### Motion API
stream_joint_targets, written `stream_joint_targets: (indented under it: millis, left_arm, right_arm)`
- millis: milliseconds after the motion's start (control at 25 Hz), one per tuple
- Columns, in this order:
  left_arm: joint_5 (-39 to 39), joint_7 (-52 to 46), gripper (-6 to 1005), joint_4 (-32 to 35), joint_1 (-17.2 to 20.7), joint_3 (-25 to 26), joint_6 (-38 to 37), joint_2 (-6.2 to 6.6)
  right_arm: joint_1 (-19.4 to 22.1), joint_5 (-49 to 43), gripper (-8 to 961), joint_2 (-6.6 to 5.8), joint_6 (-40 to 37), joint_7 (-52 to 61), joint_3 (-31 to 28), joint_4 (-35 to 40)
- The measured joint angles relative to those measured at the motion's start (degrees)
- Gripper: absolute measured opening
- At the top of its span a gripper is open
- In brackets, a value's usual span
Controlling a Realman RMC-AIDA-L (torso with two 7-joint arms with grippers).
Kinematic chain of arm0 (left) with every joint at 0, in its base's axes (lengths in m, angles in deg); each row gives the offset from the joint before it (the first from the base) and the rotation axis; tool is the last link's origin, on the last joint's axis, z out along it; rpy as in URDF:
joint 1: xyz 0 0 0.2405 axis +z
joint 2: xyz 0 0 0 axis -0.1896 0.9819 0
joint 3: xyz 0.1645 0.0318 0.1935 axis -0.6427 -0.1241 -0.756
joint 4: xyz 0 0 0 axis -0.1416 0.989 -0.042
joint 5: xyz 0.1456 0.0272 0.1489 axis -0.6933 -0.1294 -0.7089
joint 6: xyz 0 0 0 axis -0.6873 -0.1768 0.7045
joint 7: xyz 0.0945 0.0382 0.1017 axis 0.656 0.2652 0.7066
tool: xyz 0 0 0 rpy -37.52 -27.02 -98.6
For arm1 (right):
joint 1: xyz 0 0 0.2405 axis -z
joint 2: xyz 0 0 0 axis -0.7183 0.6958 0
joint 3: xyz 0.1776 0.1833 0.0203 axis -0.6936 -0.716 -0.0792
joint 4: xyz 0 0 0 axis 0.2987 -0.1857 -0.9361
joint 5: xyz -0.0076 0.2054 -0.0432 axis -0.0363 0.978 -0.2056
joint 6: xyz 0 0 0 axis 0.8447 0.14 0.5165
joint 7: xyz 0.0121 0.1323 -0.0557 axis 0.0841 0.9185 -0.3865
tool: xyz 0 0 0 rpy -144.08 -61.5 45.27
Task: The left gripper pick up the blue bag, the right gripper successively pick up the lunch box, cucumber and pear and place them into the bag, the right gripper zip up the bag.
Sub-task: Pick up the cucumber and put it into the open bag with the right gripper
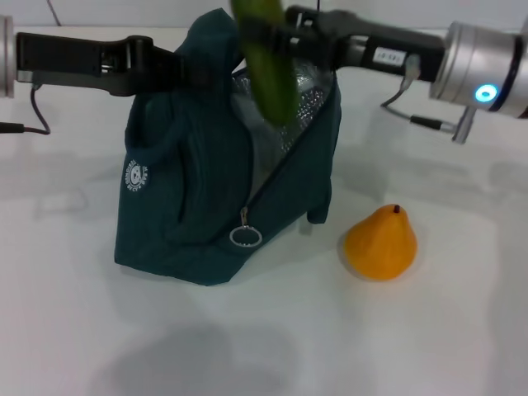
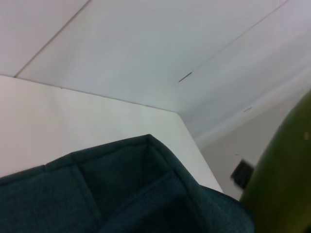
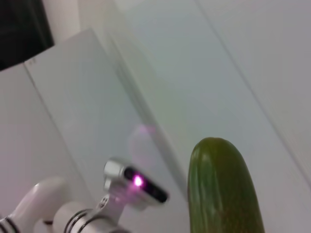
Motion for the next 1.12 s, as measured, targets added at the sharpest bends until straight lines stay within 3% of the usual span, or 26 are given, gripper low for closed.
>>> stream_joint_targets:
  millis: [200, 360, 800, 1120]
  left_arm:
    - [0.9, 0.0, 41, 0.0, 0.3, 0.0, 0.0, 0.62]
    - [0.9, 0.1, 41, 0.0, 0.3, 0.0, 0.0, 0.61]
    - [0.9, -0.2, 41, 0.0, 0.2, 0.0, -0.2, 0.65]
    - [0.9, -0.3, 41, 0.0, 0.2, 0.0, -0.2, 0.62]
  right_arm:
    - [1.8, 11.7, 660, 0.02, 3.8, -1.5, 15.5, 2.3]
    - [4.6, 14.0, 663, 0.04, 7.0, -1.8, 20.9, 7.2]
    - [8.2, 18.7, 669, 0.05, 8.1, -7.5, 24.2, 9.2]
    - [8.4, 19.2, 674, 0.05, 8.1, -9.0, 24.5, 9.7]
